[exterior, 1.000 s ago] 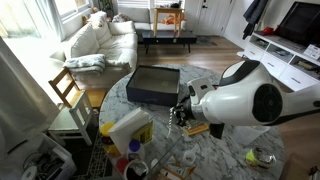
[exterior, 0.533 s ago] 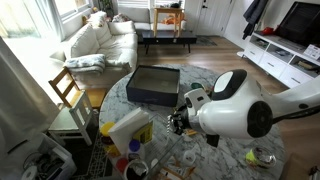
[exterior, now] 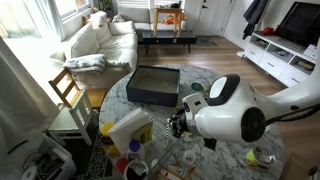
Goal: Put the white sunglasses in the clear container
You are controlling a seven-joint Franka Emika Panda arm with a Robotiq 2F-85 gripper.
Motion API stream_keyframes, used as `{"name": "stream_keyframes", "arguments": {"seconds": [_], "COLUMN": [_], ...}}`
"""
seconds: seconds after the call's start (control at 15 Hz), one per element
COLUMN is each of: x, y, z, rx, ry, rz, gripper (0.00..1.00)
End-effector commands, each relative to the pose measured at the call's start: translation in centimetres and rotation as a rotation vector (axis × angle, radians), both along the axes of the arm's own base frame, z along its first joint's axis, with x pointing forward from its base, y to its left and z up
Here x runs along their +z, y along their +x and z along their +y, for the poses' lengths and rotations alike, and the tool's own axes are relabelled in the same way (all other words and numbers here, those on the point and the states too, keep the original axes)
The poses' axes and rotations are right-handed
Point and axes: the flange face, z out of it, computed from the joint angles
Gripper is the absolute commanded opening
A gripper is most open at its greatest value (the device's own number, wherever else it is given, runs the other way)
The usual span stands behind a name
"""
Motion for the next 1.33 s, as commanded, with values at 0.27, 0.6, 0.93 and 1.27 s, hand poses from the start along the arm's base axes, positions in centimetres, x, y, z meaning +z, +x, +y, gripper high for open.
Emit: {"name": "stream_keyframes", "arguments": {"seconds": [0.27, 0.6, 0.93, 1.27], "x": [0.5, 0.8, 2.2, 5.5], "y": [0.9, 1.1, 1.6, 2.2], "z": [0.1, -0.1, -0.8, -2.7], "rx": [-0.011, -0.013, -0.018, -0.055], "ry": [0.027, 0.031, 0.036, 0.075], "rz": [-0.034, -0.047, -0.065, -0.086], "gripper": [0.41, 0.56, 0.86, 1.0]}}
